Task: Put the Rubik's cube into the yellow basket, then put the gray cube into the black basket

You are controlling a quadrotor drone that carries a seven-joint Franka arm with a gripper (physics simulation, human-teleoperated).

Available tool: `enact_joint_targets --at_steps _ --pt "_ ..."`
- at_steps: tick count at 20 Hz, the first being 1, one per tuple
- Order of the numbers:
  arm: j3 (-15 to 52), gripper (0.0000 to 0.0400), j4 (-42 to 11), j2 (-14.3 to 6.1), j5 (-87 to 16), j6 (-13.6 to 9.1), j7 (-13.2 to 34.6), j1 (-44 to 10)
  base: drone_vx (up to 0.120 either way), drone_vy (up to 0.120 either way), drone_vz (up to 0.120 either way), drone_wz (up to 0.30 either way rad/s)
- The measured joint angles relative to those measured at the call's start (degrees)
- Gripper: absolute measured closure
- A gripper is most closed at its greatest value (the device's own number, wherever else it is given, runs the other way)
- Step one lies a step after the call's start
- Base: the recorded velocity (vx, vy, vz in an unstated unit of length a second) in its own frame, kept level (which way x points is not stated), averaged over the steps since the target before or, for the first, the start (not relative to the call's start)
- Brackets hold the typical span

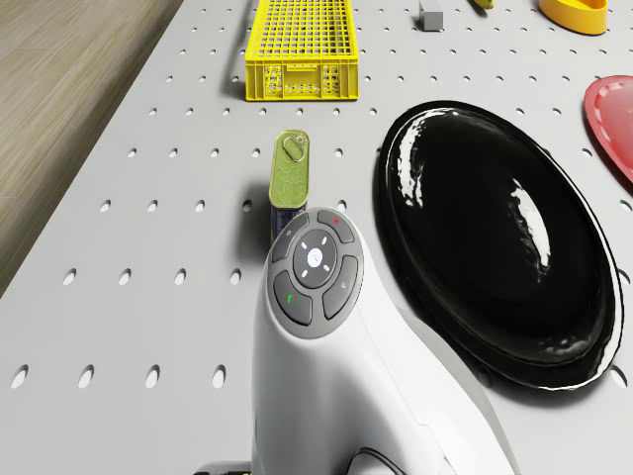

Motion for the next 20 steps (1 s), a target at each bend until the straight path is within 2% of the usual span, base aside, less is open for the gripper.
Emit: enact_joint_targets --at_steps 7,13,18,20 --pt "2.8 0.0074 -0.5 -0.5 2.8 -0.5 0.5 -0.3 0.000 0.000 0.006 0.000" --pt "6.8 0.0075 -1.2 -0.9 6.8 -1.3 1.1 -0.6 0.000 0.000 0.120 0.000" --pt "8.2 0.0075 -1.3 -1.6 8.3 -1.1 1.4 -0.9 0.000 0.000 0.120 0.000" --pt "8.5 0.0075 -1.3 -1.9 8.7 -0.9 1.5 -0.9 0.080 0.000 0.120 0.000"
